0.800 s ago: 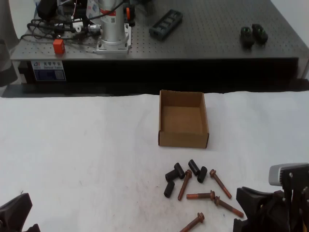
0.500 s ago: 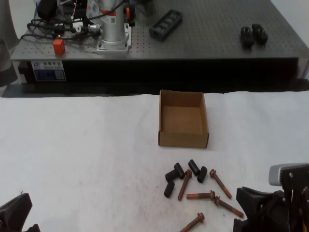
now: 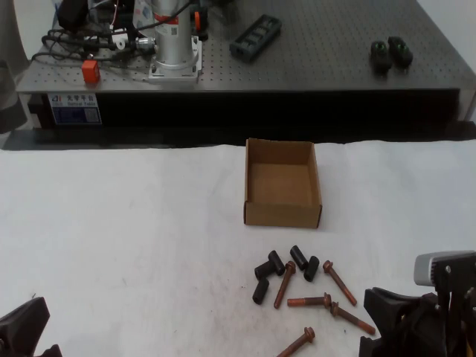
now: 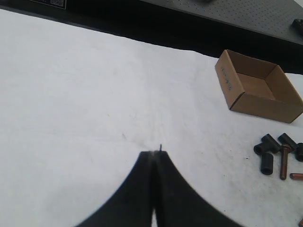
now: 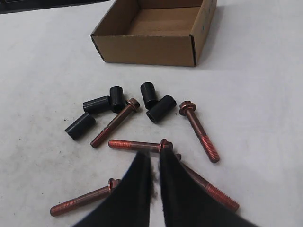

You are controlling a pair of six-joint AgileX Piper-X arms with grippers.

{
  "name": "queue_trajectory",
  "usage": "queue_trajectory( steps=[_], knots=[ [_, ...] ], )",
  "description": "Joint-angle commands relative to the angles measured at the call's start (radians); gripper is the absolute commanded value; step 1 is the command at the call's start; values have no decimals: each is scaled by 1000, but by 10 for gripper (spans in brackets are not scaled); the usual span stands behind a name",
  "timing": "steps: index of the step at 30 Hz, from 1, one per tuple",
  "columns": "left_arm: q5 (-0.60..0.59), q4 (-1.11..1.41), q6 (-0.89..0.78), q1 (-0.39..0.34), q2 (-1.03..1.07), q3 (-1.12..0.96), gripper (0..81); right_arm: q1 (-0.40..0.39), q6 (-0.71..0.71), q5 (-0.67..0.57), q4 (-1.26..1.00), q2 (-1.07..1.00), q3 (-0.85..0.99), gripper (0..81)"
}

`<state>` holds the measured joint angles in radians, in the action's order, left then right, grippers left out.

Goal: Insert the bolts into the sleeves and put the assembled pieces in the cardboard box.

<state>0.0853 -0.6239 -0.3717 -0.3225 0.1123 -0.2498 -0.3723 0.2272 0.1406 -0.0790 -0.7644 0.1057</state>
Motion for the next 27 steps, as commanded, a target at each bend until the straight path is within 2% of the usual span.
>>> queue_trajectory(
  steps=[1, 17, 21, 24, 27],
  knots=[
    [9, 13, 6, -1, -8, -2, 7, -3, 5, 6, -17, 8, 1, 62],
    [9, 13, 6, -1, -8, -2, 7, -3, 5, 6, -48, 8, 1, 62],
    [-10, 34, 10, -1, -8, -2, 7, -3, -6, -94, -58, 8, 18, 62],
    [-59, 76, 59, -1, 15, -2, 7, -3, -37, -115, 79, -15, 106, 68],
    [-131, 111, 114, -1, 86, -2, 97, 3, -132, -100, 343, -104, 276, 127]
  ],
)
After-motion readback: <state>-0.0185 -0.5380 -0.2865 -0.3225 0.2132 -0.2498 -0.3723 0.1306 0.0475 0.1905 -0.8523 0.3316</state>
